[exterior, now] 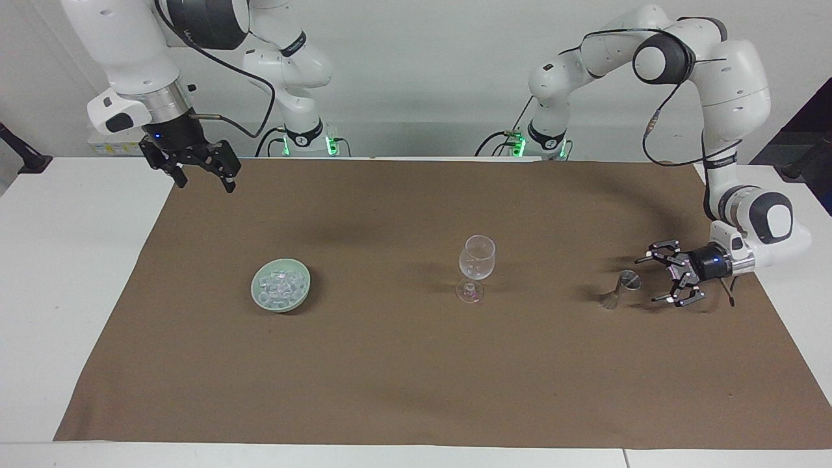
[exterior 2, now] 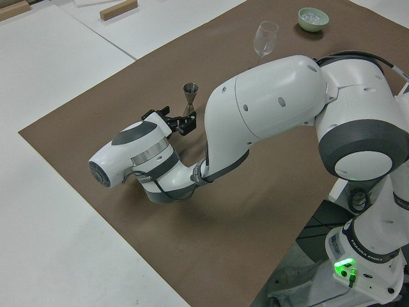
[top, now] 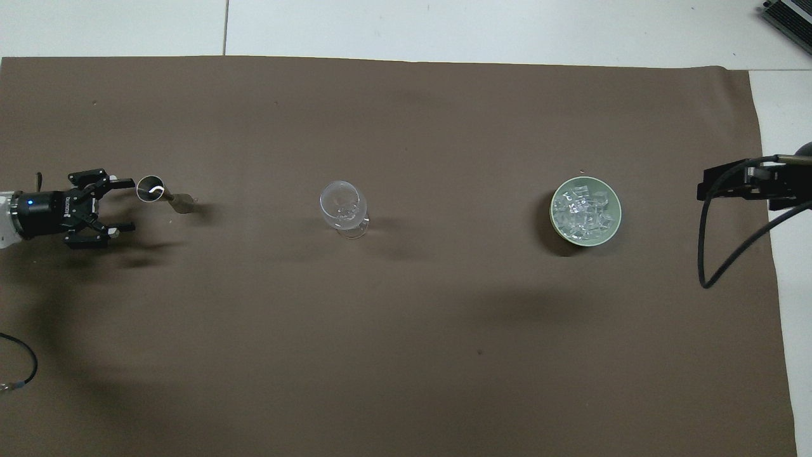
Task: Pour wine and add ice with both arms
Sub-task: 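Reach the left gripper toward the small silver metal cup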
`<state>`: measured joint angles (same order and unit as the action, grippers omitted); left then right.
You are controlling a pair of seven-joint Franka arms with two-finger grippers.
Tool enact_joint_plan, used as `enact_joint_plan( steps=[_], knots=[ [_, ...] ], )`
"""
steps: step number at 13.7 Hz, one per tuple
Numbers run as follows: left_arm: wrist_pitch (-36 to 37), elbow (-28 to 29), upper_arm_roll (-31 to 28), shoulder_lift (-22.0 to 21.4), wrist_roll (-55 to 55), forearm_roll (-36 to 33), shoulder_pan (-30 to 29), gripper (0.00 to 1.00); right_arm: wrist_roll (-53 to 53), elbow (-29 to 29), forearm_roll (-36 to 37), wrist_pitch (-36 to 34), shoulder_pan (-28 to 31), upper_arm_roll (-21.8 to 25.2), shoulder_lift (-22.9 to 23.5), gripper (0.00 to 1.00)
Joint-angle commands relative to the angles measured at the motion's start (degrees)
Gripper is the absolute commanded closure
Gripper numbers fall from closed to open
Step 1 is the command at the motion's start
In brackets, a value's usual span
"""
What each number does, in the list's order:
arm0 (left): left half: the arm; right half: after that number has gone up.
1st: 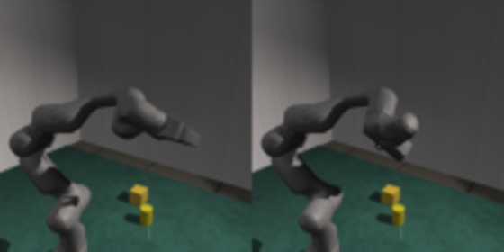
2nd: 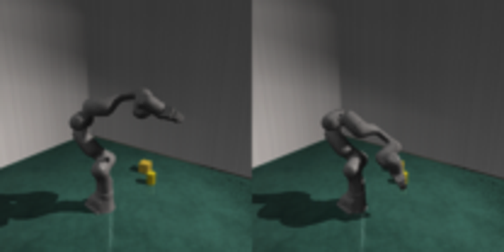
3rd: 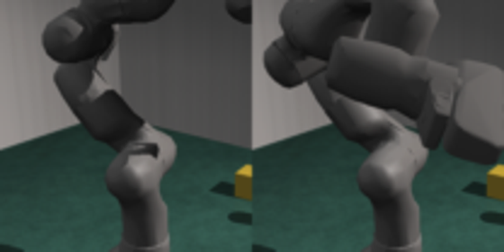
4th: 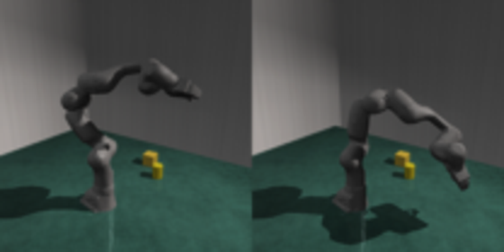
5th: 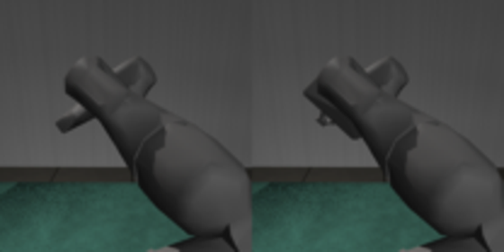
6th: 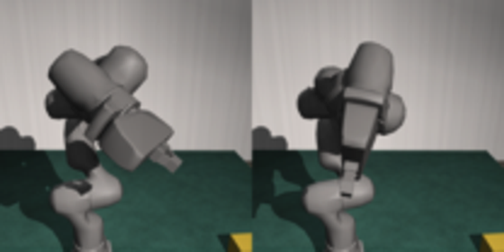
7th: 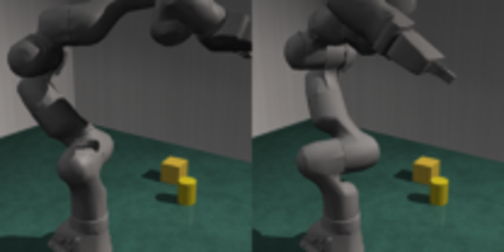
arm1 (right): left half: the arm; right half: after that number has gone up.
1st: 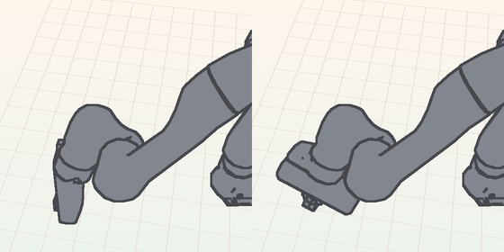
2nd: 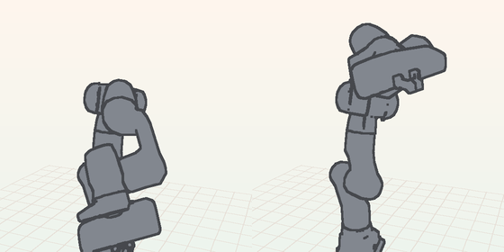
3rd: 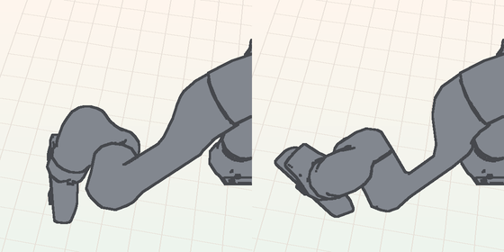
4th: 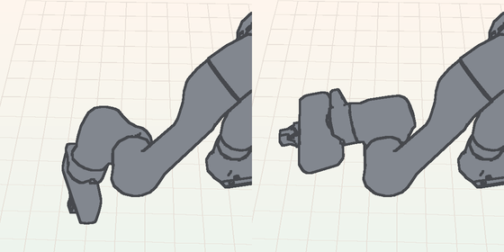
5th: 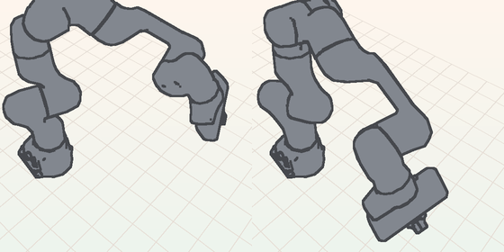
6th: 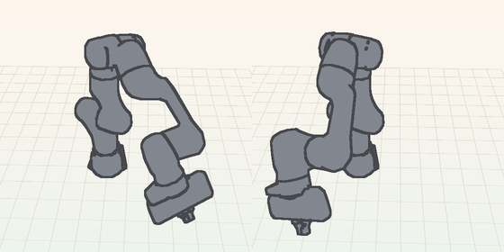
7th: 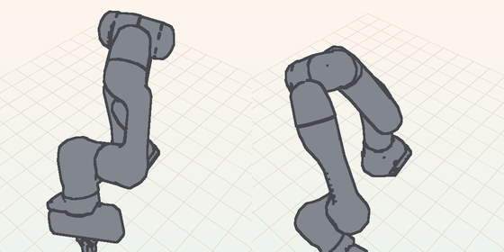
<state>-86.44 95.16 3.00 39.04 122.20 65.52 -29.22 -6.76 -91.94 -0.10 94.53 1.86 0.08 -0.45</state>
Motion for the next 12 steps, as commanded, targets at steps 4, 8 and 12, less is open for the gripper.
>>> enact_joint_plan(
  steps=[4,8,12],
  knots=[
    [2.1,-0.8,3.8,3.3,6.1,4.5,-2.2,0.0,1.3,-0.5,-1.6,0.5,0.5,-0.2,-0.4,0.0],
    [2.0,-0.8,5.0,4.4,10.2,5.9,-2.0,0.12,1.3,-0.5,-1.6,0.5,0.5,-0.2,-0.4,0.0],
    [2.0,-0.8,5.1,4.8,12.6,5.9,-1.9,0.29,1.3,-0.5,-1.6,0.5,0.5,-0.2,-0.4,0.0]
  ],
)
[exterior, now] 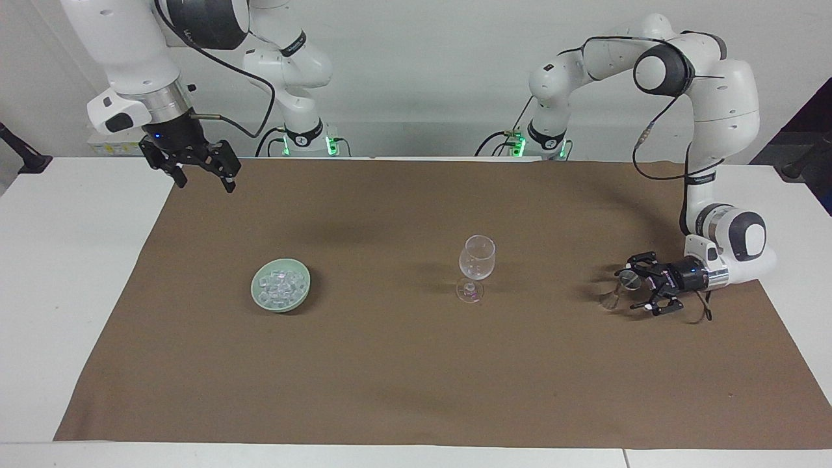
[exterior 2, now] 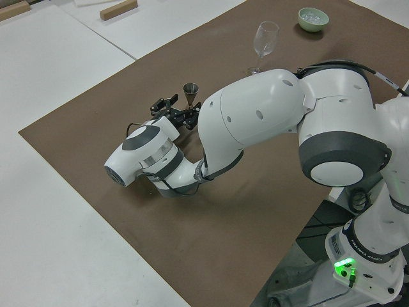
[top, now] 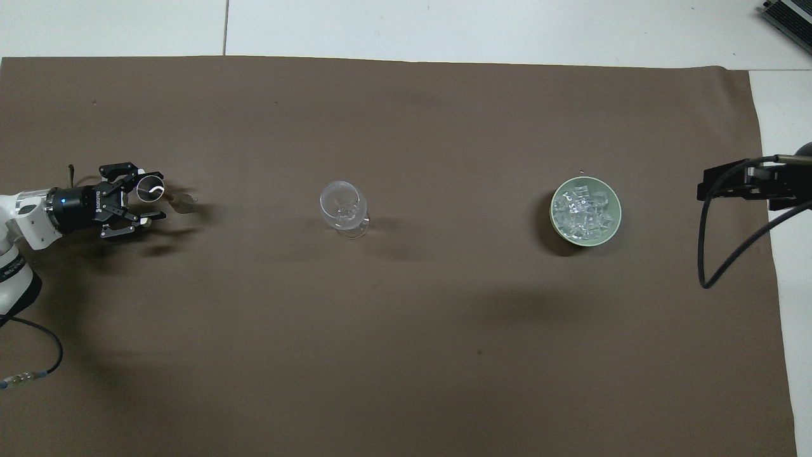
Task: Pour wine and add ice with both arms
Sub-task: 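Reach the left gripper toward the small silver metal cup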
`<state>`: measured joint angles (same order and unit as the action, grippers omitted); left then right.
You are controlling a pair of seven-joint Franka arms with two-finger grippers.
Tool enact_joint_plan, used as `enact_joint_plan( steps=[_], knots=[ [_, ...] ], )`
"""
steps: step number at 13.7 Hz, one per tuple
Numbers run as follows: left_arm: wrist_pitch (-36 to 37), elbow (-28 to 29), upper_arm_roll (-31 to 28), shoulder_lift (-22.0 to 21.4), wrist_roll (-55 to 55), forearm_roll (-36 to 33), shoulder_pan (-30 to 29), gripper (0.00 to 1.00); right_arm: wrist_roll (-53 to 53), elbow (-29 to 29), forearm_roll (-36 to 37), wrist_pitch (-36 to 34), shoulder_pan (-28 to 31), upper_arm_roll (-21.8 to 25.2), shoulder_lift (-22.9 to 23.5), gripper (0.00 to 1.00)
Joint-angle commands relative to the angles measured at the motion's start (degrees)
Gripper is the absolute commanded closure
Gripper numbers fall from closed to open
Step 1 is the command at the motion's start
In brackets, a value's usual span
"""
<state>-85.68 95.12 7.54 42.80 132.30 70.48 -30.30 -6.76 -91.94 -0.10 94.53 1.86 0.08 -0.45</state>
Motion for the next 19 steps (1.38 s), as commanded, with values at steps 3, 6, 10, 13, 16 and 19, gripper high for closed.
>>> enact_joint_plan(
  steps=[3,6,10,13,16,19],
  knots=[
    [1.2,-0.7,0.8,1.1,2.8,1.0,-0.3,0.35,1.3,-0.5,-1.6,0.5,0.5,-0.2,-0.4,0.0],
    [1.2,-0.7,0.8,1.1,3.0,0.9,-0.3,0.4,1.3,-0.5,-1.6,0.5,0.5,-0.2,-0.4,0.0],
    [1.3,-0.7,0.8,1.8,3.0,0.9,-0.3,0.47,1.3,-0.5,-1.6,0.5,0.5,-0.2,-0.4,0.0],
    [1.3,-0.6,0.8,2.2,3.0,0.9,-0.3,0.54,1.3,-0.5,-1.6,0.5,0.5,-0.2,-0.4,0.0],
    [1.4,-0.6,0.8,2.4,3.0,0.9,-0.3,0.67,1.3,-0.5,-1.6,0.5,0.5,-0.2,-0.4,0.0],
    [1.5,-0.6,0.9,2.4,3.0,1.0,-0.3,0.81,1.3,-0.5,-1.6,0.5,0.5,-0.2,-0.4,0.0]
  ],
)
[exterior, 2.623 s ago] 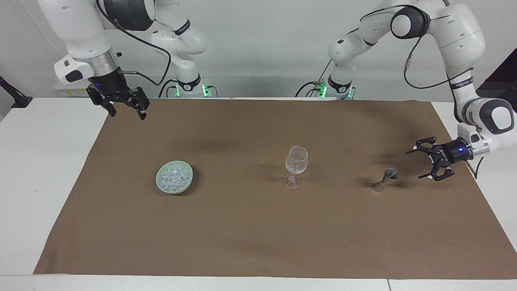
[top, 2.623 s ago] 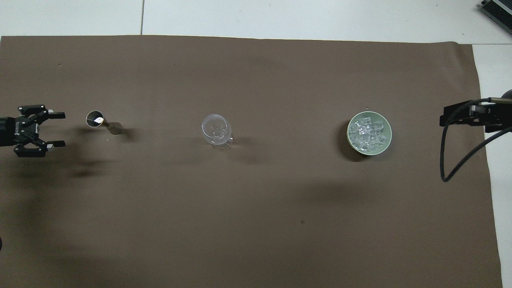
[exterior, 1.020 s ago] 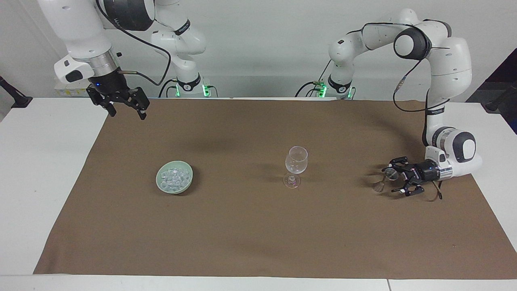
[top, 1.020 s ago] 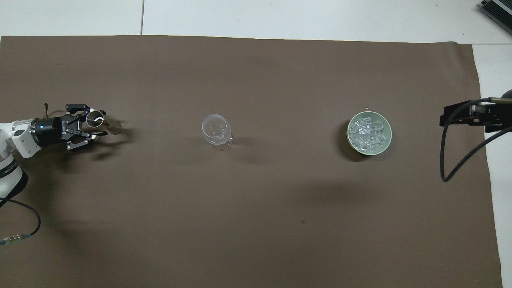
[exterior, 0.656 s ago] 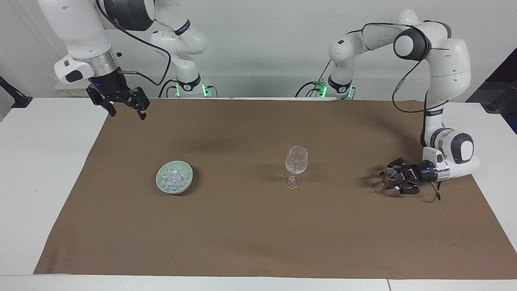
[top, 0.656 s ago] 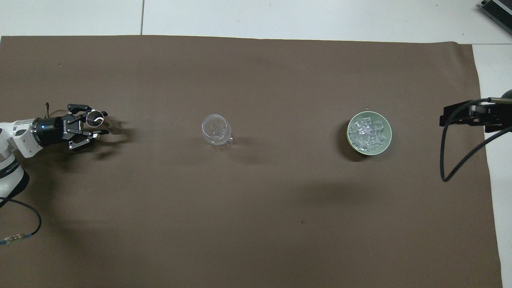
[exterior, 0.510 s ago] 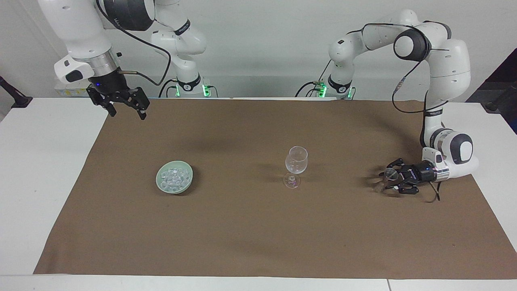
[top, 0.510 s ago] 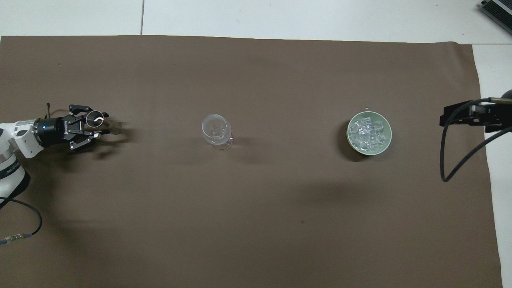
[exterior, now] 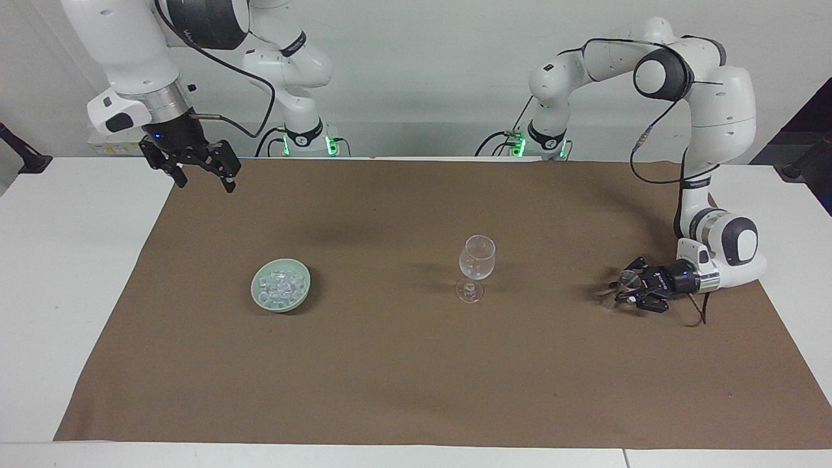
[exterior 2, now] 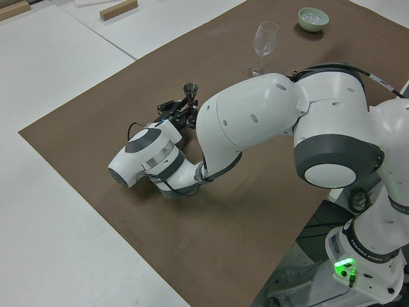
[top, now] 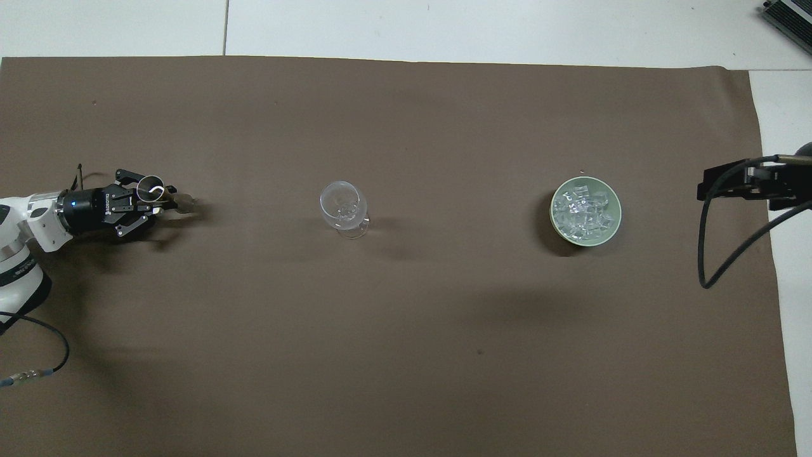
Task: Pour wine and add ice with both arms
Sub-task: 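Reach the left gripper toward the small silver metal cup, then close the left gripper around the silver cup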
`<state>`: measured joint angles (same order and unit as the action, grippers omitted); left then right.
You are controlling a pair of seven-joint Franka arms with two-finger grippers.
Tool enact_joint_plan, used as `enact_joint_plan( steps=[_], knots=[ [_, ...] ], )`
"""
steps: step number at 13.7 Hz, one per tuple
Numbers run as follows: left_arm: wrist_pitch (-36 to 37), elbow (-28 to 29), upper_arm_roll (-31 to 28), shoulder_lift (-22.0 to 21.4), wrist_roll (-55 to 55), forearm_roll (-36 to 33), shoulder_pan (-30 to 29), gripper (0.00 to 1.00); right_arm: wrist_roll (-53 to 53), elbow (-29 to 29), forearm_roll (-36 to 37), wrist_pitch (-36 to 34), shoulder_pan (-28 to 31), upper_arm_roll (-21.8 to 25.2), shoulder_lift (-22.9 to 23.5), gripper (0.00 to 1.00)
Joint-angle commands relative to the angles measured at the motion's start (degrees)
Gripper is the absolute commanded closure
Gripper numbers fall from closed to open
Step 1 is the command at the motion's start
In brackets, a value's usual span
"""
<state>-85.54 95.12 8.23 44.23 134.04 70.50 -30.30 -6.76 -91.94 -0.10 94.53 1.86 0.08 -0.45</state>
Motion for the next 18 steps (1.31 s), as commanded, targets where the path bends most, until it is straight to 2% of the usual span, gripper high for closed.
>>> enact_joint_plan(
  steps=[1,2,3,6,9,14,18],
  knots=[
    [1.5,-0.7,0.4,0.9,1.1,1.0,-0.4,0.88,1.3,-0.5,-1.6,0.5,0.5,-0.2,-0.4,0.0],
    [1.6,-0.9,1.0,0.9,1.1,1.1,-0.6,0.95,1.3,-0.5,-1.6,0.5,0.5,-0.2,-0.4,0.0],
    [1.8,-1.0,1.3,0.7,0.9,1.2,-0.7,0.97,1.3,-0.5,-1.6,0.5,0.5,-0.2,-0.4,0.0],
    [2.7,-1.9,2.8,-1.0,0.0,1.1,-0.9,0.98,1.3,-0.5,-1.6,0.5,0.5,-0.2,-0.4,0.0],
    [2.9,-2.0,4.2,-6.2,-3.6,1.0,0.3,0.98,1.3,-0.5,-1.6,0.5,0.5,-0.2,-0.4,0.0],
    [1.8,-1.1,4.1,-12.8,-5.9,1.3,7.0,1.0,1.3,-0.5,-1.6,0.5,0.5,-0.2,-0.4,0.0],
    [-2.4,0.1,4.0,-15.9,-5.9,1.5,12.6,1.0,1.3,-0.5,-1.6,0.5,0.5,-0.2,-0.4,0.0]
  ],
)
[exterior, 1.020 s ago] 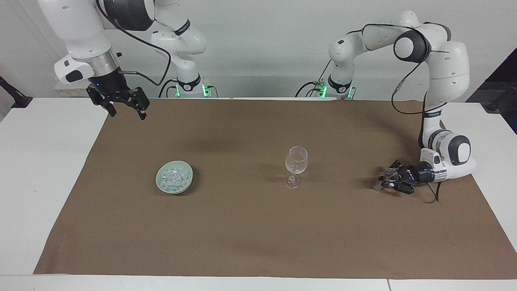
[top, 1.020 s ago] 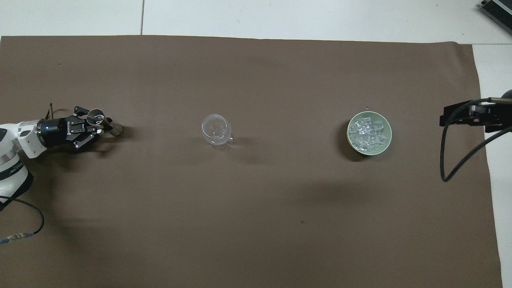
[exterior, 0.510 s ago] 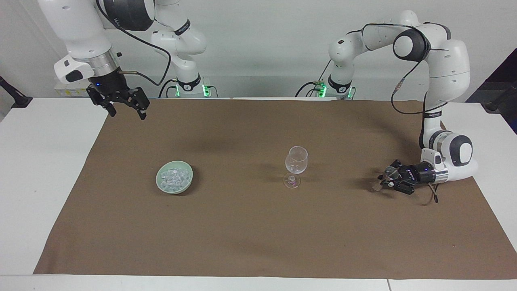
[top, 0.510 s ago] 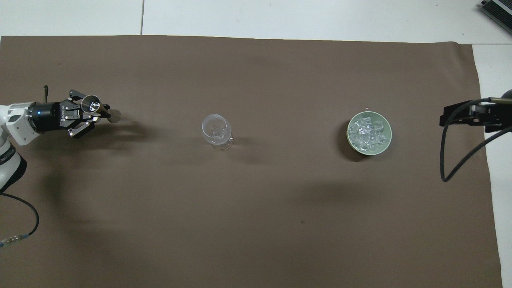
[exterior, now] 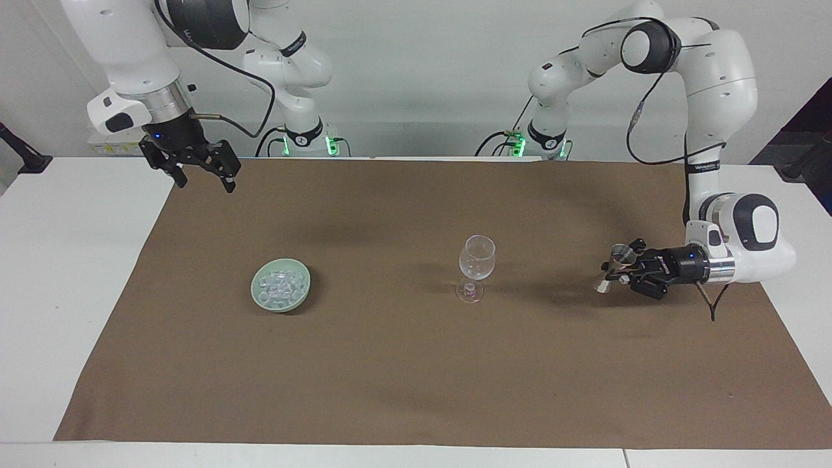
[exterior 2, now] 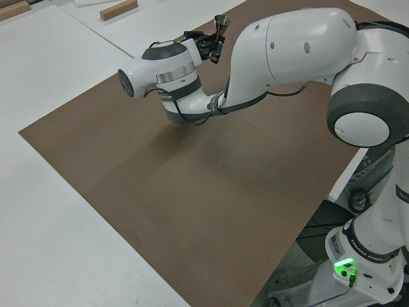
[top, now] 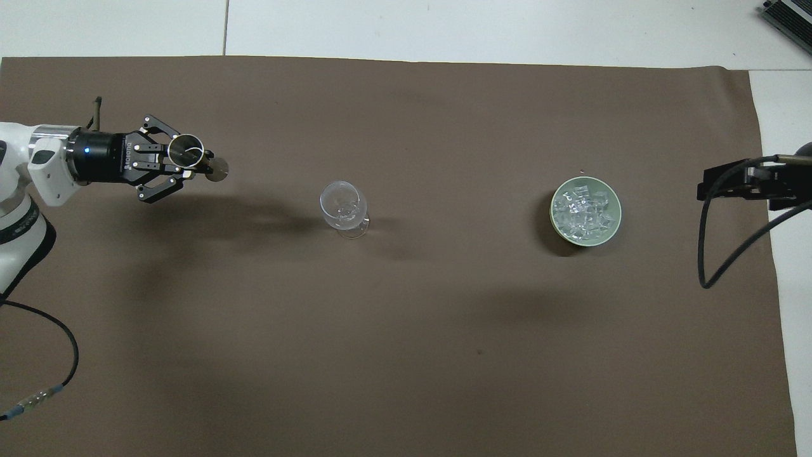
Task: Pour wine and add ice with both arms
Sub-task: 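Lift the silver cup with the left gripper over the clear glass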
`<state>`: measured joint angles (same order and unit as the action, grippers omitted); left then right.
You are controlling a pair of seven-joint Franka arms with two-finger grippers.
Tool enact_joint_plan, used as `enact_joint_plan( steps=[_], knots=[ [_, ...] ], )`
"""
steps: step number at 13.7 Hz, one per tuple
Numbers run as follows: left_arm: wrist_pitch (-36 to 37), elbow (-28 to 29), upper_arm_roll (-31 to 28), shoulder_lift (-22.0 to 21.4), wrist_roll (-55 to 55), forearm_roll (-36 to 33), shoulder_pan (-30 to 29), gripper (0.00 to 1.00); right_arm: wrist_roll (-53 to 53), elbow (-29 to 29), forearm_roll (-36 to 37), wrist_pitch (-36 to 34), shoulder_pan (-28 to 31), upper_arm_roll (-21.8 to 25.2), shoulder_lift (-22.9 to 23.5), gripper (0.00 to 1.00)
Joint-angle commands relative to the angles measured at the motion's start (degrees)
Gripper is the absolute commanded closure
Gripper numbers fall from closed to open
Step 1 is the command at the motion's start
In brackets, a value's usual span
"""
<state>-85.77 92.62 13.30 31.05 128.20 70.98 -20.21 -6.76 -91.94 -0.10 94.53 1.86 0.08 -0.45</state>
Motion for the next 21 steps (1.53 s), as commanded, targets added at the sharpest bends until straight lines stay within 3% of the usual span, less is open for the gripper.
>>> enact_joint_plan(
  steps=[1,10,16,21],
  knots=[
    [-2.8,3.2,-1.3,-3.3,-0.1,1.0,3.9,1.0,1.3,-0.5,-1.6,0.5,0.5,-0.2,-0.4,0.0],
    [-13.9,12.7,-2.1,-12.9,-5.1,0.9,9.7,1.0,1.3,-0.5,-1.6,0.4,0.5,0.0,-0.4,0.0],
    [-18.1,13.3,-2.5,-15.0,-5.9,0.0,12.4,1.0,1.8,-0.8,-1.6,0.0,0.6,0.1,-0.7,0.0],
    [-22.9,13.2,-2.6,-18.2,-11.8,-6.7,14.4,1.0,1.6,-1.6,-1.6,0.1,0.4,-0.1,-1.1,0.0]
  ],
)
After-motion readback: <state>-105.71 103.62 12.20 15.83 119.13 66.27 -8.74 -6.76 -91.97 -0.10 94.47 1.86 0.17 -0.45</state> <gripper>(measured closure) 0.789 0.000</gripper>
